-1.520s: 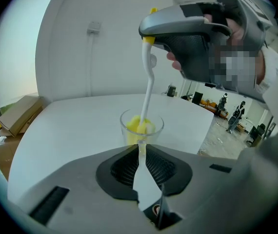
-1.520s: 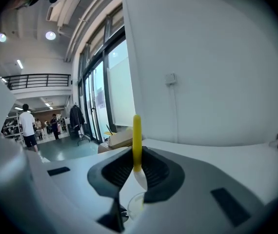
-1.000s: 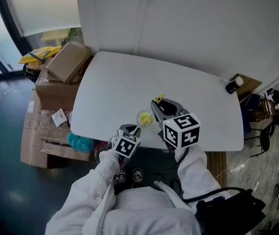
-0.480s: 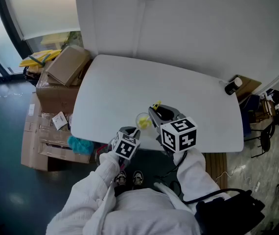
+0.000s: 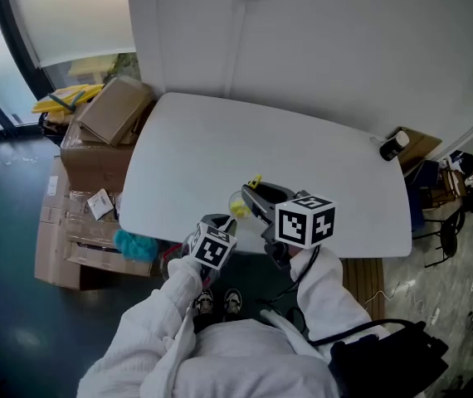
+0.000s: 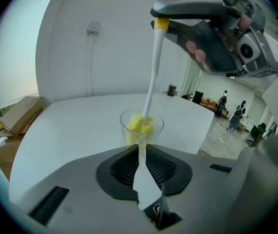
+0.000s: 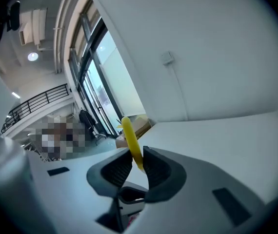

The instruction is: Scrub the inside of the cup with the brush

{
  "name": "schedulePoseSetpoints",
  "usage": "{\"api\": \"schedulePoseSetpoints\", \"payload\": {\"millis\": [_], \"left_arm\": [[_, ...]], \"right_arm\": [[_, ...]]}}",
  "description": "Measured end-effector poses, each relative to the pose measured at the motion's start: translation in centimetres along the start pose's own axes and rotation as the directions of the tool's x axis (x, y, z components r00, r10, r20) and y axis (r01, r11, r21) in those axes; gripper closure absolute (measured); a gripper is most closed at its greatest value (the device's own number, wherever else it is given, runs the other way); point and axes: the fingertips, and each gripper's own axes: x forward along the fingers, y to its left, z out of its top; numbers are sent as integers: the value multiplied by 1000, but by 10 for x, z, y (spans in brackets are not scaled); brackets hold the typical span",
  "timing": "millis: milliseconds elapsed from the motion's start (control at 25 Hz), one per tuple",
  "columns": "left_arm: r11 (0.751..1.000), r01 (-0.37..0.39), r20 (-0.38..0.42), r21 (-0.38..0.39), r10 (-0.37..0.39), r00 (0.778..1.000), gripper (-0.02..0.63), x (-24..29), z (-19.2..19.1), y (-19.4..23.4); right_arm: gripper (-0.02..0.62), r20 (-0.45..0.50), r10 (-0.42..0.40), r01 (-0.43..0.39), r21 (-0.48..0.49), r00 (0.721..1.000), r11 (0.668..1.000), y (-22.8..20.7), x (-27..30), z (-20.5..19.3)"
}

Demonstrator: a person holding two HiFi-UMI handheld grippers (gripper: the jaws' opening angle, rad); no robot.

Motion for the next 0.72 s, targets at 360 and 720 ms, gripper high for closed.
{"api": "schedulePoseSetpoints", "payload": {"millis": [360, 720], "left_arm": [[1000, 1, -2, 8, -1, 1000, 560, 0, 1, 0], [1000, 1, -5, 11, -1, 1000, 560, -2, -2, 2]], "right_arm": [[482, -36, -30, 24, -158, 999, 987, 4, 7, -5], [491, 96, 5, 26, -316, 995, 948, 22, -8, 33]]}}
